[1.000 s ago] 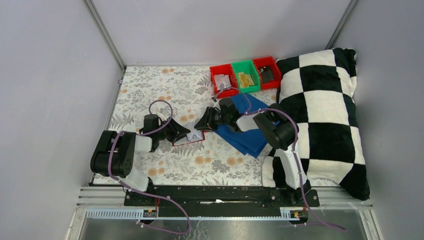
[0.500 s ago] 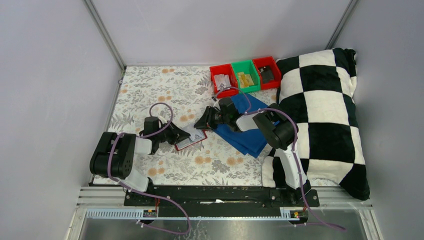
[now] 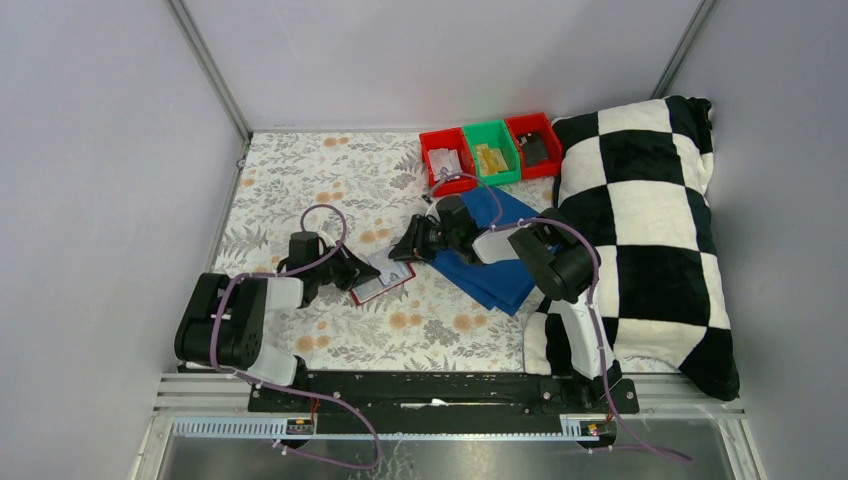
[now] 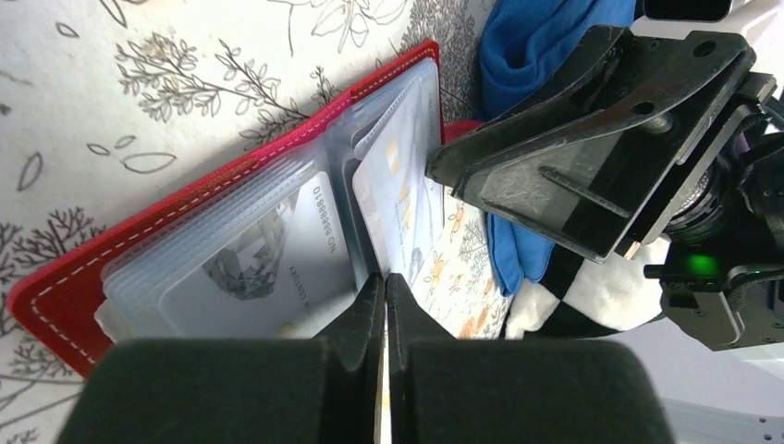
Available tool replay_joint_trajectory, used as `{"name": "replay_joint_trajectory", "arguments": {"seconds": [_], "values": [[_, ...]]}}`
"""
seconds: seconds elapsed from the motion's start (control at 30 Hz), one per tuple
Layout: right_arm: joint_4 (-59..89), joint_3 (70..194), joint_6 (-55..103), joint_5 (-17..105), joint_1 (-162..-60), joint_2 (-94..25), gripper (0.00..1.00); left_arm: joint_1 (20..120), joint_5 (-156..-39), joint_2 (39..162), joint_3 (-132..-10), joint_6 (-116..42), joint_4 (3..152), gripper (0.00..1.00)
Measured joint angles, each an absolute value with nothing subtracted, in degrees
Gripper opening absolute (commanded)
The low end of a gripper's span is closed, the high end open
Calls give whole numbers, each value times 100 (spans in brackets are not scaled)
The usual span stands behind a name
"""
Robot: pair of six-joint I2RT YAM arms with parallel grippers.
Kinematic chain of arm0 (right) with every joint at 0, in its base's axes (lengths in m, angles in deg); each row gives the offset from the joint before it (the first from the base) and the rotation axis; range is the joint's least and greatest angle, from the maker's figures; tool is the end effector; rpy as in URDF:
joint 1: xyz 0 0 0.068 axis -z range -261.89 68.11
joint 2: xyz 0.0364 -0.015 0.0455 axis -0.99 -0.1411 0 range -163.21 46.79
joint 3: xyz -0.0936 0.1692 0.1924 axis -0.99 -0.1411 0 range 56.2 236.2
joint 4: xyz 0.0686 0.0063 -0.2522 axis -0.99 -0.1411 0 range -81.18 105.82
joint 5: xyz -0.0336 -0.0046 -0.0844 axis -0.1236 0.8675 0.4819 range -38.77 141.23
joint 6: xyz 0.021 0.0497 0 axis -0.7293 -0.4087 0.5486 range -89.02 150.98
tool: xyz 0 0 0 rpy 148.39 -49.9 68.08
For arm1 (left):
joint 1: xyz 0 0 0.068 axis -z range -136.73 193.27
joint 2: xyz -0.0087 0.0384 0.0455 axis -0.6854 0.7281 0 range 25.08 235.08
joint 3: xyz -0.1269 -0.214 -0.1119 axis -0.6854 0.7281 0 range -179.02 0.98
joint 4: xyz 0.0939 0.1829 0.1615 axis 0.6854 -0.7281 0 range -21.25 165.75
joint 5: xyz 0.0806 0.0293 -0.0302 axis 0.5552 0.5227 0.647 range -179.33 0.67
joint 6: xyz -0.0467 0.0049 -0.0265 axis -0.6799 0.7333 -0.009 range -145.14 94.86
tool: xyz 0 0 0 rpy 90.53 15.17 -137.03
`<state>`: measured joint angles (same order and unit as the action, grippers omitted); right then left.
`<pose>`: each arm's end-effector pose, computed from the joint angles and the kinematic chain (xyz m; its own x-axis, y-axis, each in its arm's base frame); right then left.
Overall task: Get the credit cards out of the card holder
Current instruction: Remove the credit card from the card holder.
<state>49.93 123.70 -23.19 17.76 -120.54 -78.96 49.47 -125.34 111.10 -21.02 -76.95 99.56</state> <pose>0.3382 0.2957 0.1086 -0.9281 0.1238 -0.3511 -0.2760 0.4043 0.8720 0.2377 -0.0469 0.1165 -0.8163 -0.5508 -0.1740 -0.1743 0.5220 -0.8349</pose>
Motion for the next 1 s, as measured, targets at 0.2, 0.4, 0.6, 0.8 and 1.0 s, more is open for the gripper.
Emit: {"name": "replay_joint_trajectory", "arguments": {"seconds": [0.2, 0.4, 0.6, 0.8, 1.0], "values": [[4486, 12219, -1978, 1778, -12146, -7584, 34, 4986, -12433, 10721, -2152, -7385, 9266, 0], [3981, 12191, -1565, 1936, -12203, -7365, 42, 4995, -12361, 10669, -2150, -7298, 8986, 0], [3135, 12320, -859, 2574, -12245, -7101, 51, 4997, -12210, 10450, -2150, -7210, 8695, 0], [2475, 12434, -461, 3275, -12256, -6904, 54, 4999, -12184, 10452, -2150, -7190, 8608, 0], [1830, 12674, -330, 3903, -12299, -6834, 54, 4999, -12164, 10450, -2150, -7190, 8603, 0]]}}
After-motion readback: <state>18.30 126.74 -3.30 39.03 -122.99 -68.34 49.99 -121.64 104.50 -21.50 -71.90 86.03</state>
